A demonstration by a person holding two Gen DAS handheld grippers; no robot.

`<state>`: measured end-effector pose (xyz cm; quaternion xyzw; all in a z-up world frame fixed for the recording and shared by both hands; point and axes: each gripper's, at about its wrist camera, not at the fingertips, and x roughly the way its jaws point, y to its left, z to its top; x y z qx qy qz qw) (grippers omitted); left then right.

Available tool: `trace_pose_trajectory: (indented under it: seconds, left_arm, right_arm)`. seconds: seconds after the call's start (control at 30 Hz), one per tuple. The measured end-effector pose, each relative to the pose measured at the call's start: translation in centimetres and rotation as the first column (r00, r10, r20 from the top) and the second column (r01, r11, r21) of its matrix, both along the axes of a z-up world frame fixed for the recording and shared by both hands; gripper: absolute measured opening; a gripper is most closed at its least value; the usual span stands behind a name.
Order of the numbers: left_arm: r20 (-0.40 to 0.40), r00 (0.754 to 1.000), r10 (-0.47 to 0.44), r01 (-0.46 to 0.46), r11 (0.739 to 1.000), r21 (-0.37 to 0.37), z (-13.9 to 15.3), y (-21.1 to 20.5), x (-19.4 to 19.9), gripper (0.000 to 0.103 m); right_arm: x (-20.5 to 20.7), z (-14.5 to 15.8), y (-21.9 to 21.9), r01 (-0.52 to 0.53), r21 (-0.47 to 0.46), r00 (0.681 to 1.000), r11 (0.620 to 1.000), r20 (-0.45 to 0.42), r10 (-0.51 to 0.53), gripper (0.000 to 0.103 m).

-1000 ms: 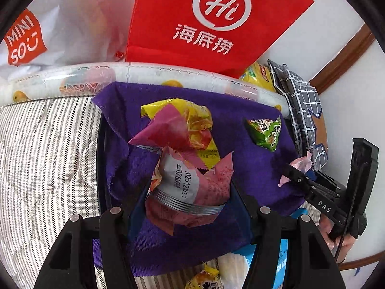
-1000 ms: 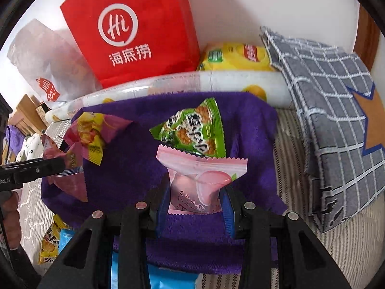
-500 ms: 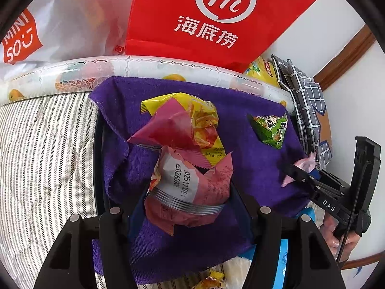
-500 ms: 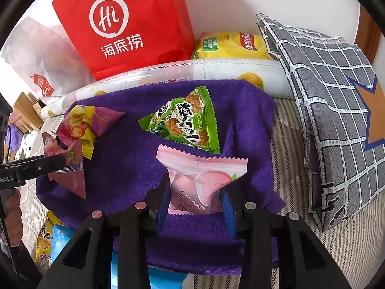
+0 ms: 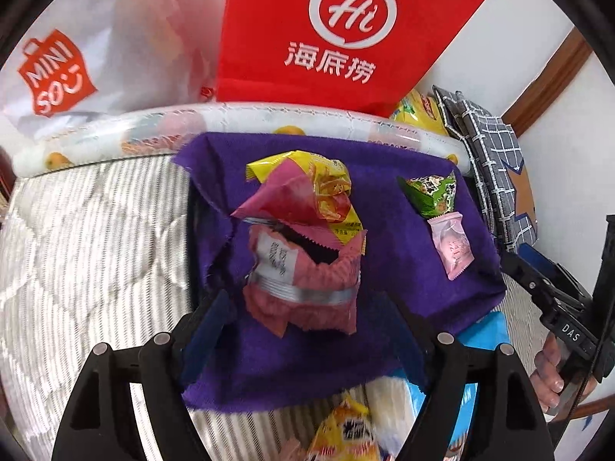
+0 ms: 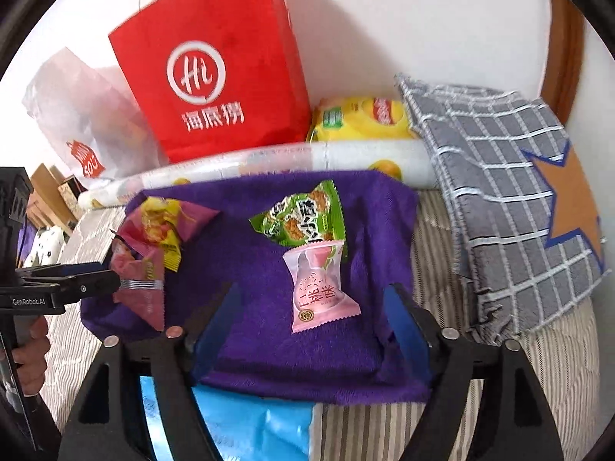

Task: Organize snacks
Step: 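Lower both grippers and open them to release the snacks onto the towel, then grasp the white printed packet with the right gripper while the left gripper moves toward the pink bear packet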

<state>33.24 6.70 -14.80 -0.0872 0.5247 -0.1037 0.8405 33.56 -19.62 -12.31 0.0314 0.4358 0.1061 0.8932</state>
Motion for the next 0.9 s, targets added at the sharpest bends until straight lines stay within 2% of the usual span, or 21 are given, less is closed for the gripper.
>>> trace_pose_trajectory:
  seconds: [0.17,0.33,0.47,0.63,0.9]
  left_arm:
    - [0.062,0.998,0.017,-0.019,0.999,0.026,2.0,0.7,-2.5,0.079]
    - [0.129,0.991,0.037,-0.039,0.999,0.016,3.7,1.6,-5.6,0.079]
    - [0.162,0.986,0.046,-0.049,0.999,0.015,4.6,2.1,-8.1,0.079]
    - [0.148,0.988,0.054,-0.054,0.999,0.002,4.7,2.6,-10.5,0.079]
    - [0.147,0.988,0.042,-0.044,0.999,0.007,4.7,3.0,-14.1,0.079]
  right_arm:
    - [-2.5,1.3,-0.2,0.051,-0.038,0.998,0.998,0.038,-0.05,0.083]
    - [-6.0,2.1,-0.5,0.027,0.015,0.998,1.0,0.054,-0.028,0.083]
    - [-8.8,2.8,-0.7,0.047,0.025,0.997,0.999,0.065,-0.049,0.083]
    - [-11.7,2.3,-0.2,0.022,0.012,1.0,1.0,0.01,-0.022,0.083]
    - [-16.9,0.0,1.4,-0.036,0.026,0.999,0.999,-0.023,0.037,0.081]
